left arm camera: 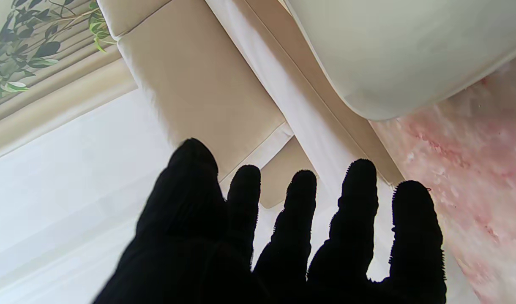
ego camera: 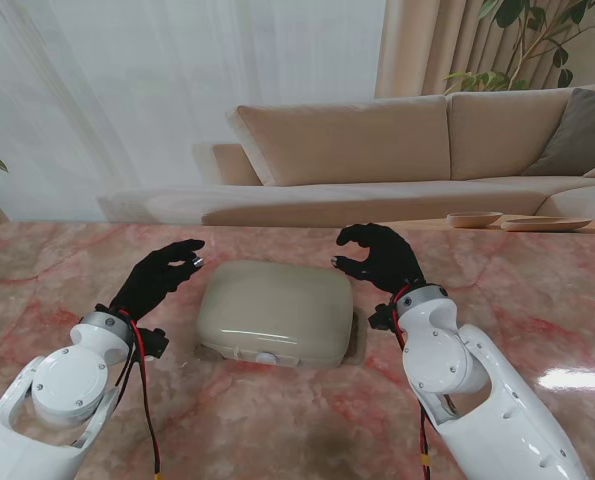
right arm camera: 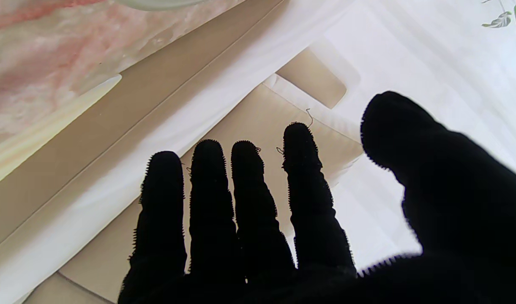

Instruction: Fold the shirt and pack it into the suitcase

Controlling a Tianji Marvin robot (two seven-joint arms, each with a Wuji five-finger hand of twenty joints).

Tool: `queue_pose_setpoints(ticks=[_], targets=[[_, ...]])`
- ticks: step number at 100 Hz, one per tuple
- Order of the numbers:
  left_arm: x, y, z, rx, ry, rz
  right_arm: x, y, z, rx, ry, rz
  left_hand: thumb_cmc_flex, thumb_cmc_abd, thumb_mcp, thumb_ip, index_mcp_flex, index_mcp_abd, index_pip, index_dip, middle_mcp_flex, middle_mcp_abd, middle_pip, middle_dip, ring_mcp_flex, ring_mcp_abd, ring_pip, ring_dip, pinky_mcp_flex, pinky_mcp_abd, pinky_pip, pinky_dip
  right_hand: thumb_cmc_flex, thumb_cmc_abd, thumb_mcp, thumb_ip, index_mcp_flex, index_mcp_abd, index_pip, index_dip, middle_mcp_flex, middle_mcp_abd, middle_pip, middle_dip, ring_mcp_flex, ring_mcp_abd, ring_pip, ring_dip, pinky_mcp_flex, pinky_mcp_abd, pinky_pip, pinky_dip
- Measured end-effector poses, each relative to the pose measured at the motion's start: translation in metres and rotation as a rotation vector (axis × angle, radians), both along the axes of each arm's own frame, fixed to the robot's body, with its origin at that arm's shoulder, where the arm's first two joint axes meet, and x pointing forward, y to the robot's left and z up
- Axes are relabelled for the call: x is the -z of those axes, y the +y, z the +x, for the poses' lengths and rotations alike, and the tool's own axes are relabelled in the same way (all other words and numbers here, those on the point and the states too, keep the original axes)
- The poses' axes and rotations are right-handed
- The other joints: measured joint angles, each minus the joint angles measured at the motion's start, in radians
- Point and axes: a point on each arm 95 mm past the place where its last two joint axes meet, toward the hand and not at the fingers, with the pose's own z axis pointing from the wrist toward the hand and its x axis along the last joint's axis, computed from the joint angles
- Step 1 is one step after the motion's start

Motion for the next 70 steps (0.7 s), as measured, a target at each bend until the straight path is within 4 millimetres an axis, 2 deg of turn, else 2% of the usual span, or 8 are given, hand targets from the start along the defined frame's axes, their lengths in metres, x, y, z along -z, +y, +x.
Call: queue_pose_setpoints(ticks=[6,11,20,27,42,68,70], targets=[[0.001,0.0,0.002,-0.007,-0.003,0.001,0.0,-0.004,0.0,0.011,0.002,0.006,-0.001,0.0,0.0,0.0,0.0,0.0,0.001,0.0,-0.024,0.001,-0.021,-0.024,-0.04,-0.002,-0.042,-0.034,-0.019,-0.008,-0.045,-0.041,0.0,0.001,-0.006,0.0,0.0,0.006,-0.01,0.0,0.0,0.0,0.0,0.0,0.0,0.001,0.0,0.0,0.0,0.0,0.0,0.0],[0.001,0.0,0.003,-0.011,-0.002,0.0,0.001,-0.008,-0.001,0.019,0.006,0.011,-0.043,0.01,-0.001,0.0,0.0,0.0,-0.003,0.0,-0.048,0.002,-0.048,-0.046,-0.075,-0.002,-0.086,-0.073,-0.042,-0.018,-0.094,-0.074,-0.02,0.017,-0.011,0.0,0.0,0.007,-0.012,0.0,0.0,0.0,-0.001,0.0,0.0,0.002,0.0,0.0,0.0,0.001,0.0,0.0],[0.003,0.001,0.003,-0.016,0.0,-0.001,0.002,-0.014,-0.001,0.034,0.015,0.027,-0.094,0.022,-0.001,0.002,-0.001,0.002,-0.016,0.0,-0.092,0.003,-0.065,-0.065,-0.116,-0.004,-0.129,-0.126,-0.064,-0.03,-0.151,-0.102,-0.036,0.029,-0.034,0.0,0.0,0.009,-0.013,-0.007,0.0,0.001,-0.008,0.0,0.0,0.002,-0.005,0.0,0.0,0.001,0.0,0.0],[0.005,0.002,0.004,-0.022,-0.001,0.003,0.003,-0.018,-0.001,0.047,0.023,0.041,-0.097,0.022,-0.001,0.002,-0.001,0.005,-0.016,0.0,-0.099,0.003,-0.075,-0.076,-0.138,-0.004,-0.15,-0.159,-0.067,-0.037,-0.172,-0.123,-0.05,0.046,-0.049,0.0,0.0,0.017,-0.025,-0.009,0.0,0.001,-0.014,0.0,0.0,0.003,-0.011,0.0,0.0,0.001,0.0,0.0],[0.007,0.005,0.004,-0.031,0.004,0.006,0.007,-0.027,-0.002,0.084,0.036,0.065,-0.107,0.023,-0.002,0.002,-0.001,0.006,-0.029,0.0,-0.099,0.003,-0.079,-0.088,-0.153,-0.005,-0.172,-0.194,-0.078,-0.04,-0.197,-0.139,-0.05,0.046,-0.056,0.0,0.0,0.018,-0.025,-0.009,0.0,0.001,-0.021,0.0,0.0,0.003,-0.013,0.0,0.0,0.002,0.0,0.0],[0.016,0.01,0.003,-0.043,0.019,0.009,0.018,-0.037,-0.004,0.126,0.065,0.074,-0.107,0.023,-0.002,0.002,-0.001,0.007,-0.029,0.008,-0.099,0.003,-0.087,-0.101,-0.161,-0.006,-0.183,-0.209,-0.092,-0.05,-0.233,-0.165,-0.05,0.047,-0.064,0.0,-0.001,0.019,-0.036,-0.009,0.0,0.001,-0.029,-0.002,0.0,0.003,-0.026,0.0,0.0,0.002,0.0,0.0],[0.017,0.01,0.002,-0.044,0.021,0.009,0.019,-0.038,-0.004,0.127,0.067,0.074,-0.126,0.028,-0.002,0.002,-0.001,0.007,-0.029,0.008,-0.099,0.003,-0.087,-0.101,-0.161,-0.007,-0.183,-0.209,-0.092,-0.051,-0.234,-0.165,-0.05,0.047,-0.064,0.0,-0.001,0.019,-0.037,-0.009,0.0,0.001,-0.032,-0.002,0.0,0.003,-0.026,0.0,0.0,0.002,0.0,0.0]])
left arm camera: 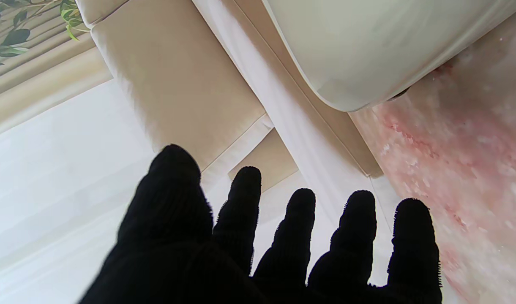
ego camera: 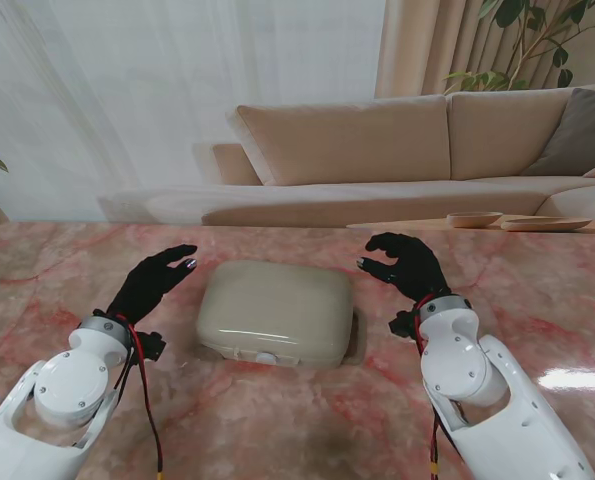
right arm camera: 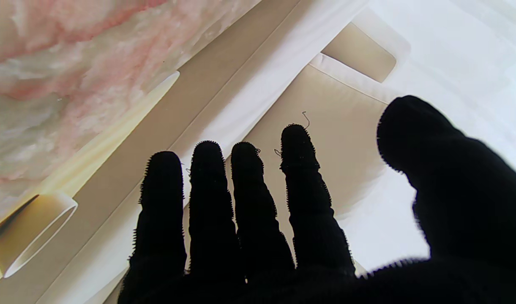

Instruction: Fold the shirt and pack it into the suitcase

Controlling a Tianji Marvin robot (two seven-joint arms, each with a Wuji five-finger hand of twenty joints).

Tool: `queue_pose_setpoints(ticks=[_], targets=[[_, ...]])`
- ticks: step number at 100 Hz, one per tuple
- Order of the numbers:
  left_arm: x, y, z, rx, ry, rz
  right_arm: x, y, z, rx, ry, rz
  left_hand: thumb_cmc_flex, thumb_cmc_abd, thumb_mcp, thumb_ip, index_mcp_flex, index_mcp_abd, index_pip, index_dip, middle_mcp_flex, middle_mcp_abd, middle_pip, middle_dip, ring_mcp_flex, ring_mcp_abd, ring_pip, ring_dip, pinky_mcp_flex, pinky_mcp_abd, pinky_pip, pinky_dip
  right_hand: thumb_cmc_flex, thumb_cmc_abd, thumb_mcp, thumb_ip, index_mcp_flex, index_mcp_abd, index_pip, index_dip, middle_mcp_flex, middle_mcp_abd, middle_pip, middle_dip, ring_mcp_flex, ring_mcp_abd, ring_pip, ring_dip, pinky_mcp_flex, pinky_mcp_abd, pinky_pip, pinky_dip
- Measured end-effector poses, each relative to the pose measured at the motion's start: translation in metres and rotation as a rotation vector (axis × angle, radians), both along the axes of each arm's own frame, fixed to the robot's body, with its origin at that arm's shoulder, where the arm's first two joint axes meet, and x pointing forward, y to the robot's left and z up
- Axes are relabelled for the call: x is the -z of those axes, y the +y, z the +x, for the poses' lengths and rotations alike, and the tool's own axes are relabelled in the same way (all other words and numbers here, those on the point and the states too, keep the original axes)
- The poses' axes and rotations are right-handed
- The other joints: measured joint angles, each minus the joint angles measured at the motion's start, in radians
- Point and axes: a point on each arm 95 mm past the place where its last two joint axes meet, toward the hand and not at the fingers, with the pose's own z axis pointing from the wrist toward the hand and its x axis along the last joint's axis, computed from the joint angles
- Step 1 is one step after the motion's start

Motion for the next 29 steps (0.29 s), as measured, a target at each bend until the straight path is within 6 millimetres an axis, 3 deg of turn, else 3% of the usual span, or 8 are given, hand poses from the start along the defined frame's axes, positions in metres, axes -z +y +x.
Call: queue_pose_setpoints(ticks=[29], targets=[[0.01,0.002,-0.003,-0.009,0.028,-0.018,0.012,-0.007,-0.001,0.023,0.034,0.01,-0.013,0.005,0.001,0.0,0.0,0.0,0.0,0.001,0.0,0.0,0.0,0.0,0.0,-0.008,0.0,-0.009,0.0,0.0,-0.023,-0.01,0.0,0.0,0.0,0.0,0.0,0.0,0.0,0.0,0.0,0.0,-0.006,0.0,0.0,0.0,-0.009,0.0,-0.001,0.0,0.0,0.0]])
